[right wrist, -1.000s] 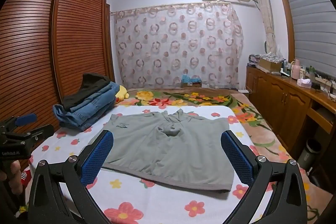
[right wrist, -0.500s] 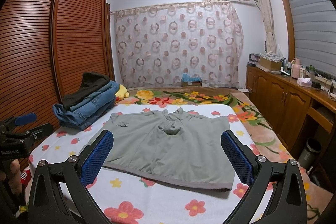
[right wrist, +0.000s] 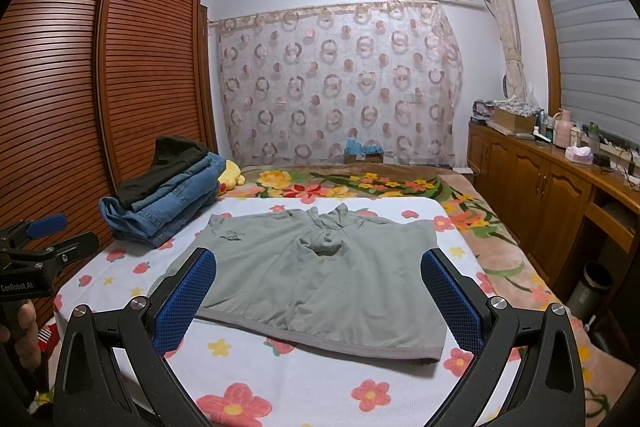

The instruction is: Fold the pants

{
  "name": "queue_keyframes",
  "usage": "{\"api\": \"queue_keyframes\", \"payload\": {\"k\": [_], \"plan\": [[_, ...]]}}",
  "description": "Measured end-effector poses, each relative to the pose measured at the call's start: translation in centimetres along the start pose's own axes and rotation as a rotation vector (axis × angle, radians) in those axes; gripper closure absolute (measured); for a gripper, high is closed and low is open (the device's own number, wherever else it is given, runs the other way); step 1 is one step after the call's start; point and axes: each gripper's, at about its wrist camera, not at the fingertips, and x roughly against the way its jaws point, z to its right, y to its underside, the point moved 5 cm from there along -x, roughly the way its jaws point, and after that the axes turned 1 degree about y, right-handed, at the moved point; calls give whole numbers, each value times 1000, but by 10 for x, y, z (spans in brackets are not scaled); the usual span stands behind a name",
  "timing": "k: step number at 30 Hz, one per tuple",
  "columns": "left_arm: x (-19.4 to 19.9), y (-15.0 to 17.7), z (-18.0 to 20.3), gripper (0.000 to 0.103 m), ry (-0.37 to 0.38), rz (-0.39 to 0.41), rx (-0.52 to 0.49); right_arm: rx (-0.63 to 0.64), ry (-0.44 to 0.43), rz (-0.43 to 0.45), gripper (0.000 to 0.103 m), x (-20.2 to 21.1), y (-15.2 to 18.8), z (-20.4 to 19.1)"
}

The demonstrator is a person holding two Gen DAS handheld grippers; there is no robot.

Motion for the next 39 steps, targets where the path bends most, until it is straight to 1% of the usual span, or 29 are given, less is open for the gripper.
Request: {"api": "queue_keyframes", "payload": {"k": [6, 39], "plan": [[-6, 1, -11, 0, -4, 1, 4, 0, -1, 0, 1, 0, 0, 0], [-6, 2, -11, 0, -2, -2, 4, 0, 2, 1, 1, 0, 0, 1]]}}
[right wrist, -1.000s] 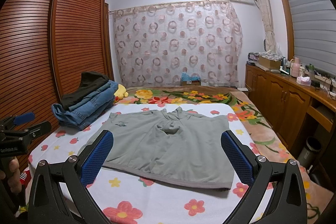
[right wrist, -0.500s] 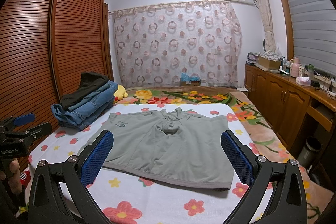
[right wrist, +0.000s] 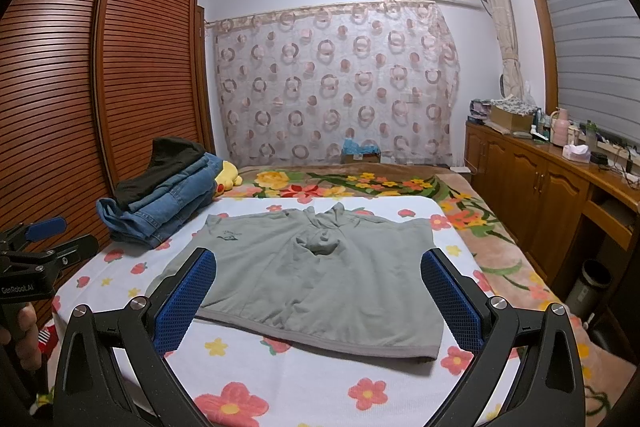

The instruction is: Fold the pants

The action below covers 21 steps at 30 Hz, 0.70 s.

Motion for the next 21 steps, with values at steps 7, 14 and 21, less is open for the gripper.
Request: {"api": "queue_keyframes", "payload": {"k": [7, 14, 21], "plan": [[-1, 4, 0, 0, 3, -6, -2, -2, 1, -1, 1, 0, 1, 1], [-7, 13, 1, 0, -1, -31, 4, -2, 14, -12, 1, 0, 4, 5], [-29, 18, 3, 0, 5, -67, -23, 1, 36, -29, 1, -3, 8, 14]]}}
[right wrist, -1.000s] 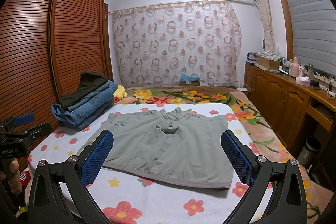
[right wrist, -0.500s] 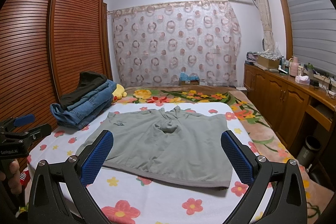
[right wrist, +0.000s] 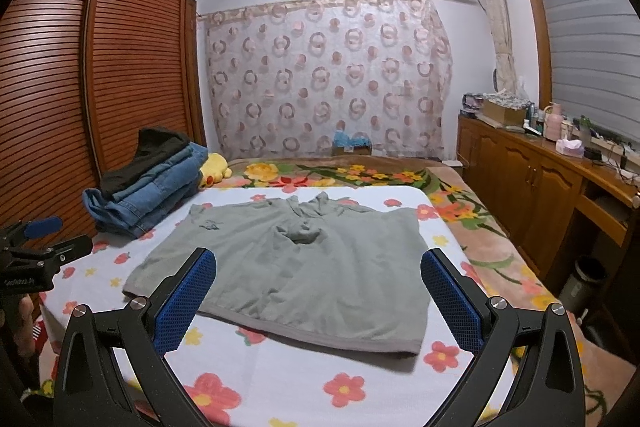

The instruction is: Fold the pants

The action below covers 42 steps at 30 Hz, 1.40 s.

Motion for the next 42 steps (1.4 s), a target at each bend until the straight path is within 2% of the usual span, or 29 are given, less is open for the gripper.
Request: {"api": "queue_keyframes", "payload": {"k": [8, 20, 27, 32, 38, 42], "plan": [[-26, 7, -14, 0, -4, -62, -16, 7, 23, -45, 3, -10, 0, 6], [-58, 30, -26, 1, 78, -166, -25, 6, 48, -162, 16, -36, -7, 11], [-69, 42, -39, 21, 106, -208, 2, -8, 48, -224, 29, -42, -16, 15], [-78, 51, -44, 45, 143, -253, 19, -43, 52, -253, 37, -44, -23, 21], [-85, 58, -39, 57, 174, -291, 13, -72, 41, -265, 46, -50, -35, 25], [-84, 58, -36, 63, 188, -289, 13, -79, 23, -273, 48, -50, -32, 27]]}}
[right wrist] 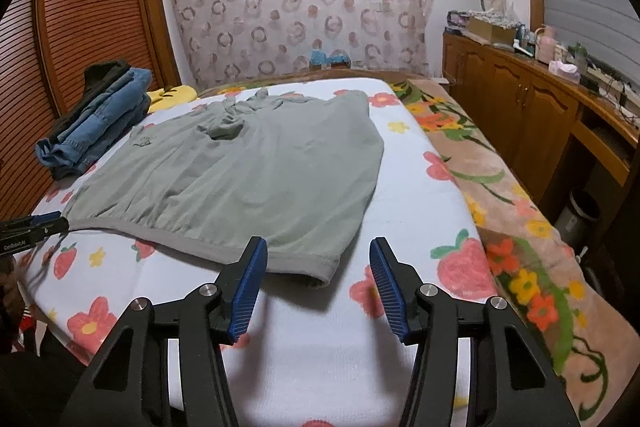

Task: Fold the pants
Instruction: 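Lower left gripper onto one pant cuff while right gripper grasps the other cuff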

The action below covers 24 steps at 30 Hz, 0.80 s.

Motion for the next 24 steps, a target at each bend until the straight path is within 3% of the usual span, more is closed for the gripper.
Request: {"api": "queue_keyframes", "payload": {"k": [4, 7, 10, 12, 17, 24], "plan": [[-1, 1, 4, 78, 19, 0, -17, -6, -7, -18, 49, -6, -2, 7], [0, 2, 7, 83, 29, 0, -20, -26, -9, -53, 55, -13, -1, 12], [0, 2, 6, 86, 37, 3, -14, -32, -13, -56, 63, -15, -5, 16], [0, 1, 5, 88, 44, 5, -10, -33, -17, -55, 77, -15, -7, 16], [5, 1, 10, 91, 60, 18, -23, -16, -42, -51, 95, -18, -9, 10], [18, -1, 14, 92, 88, 42, -27, 25, -58, -42, 96, -3, -14, 7]]}}
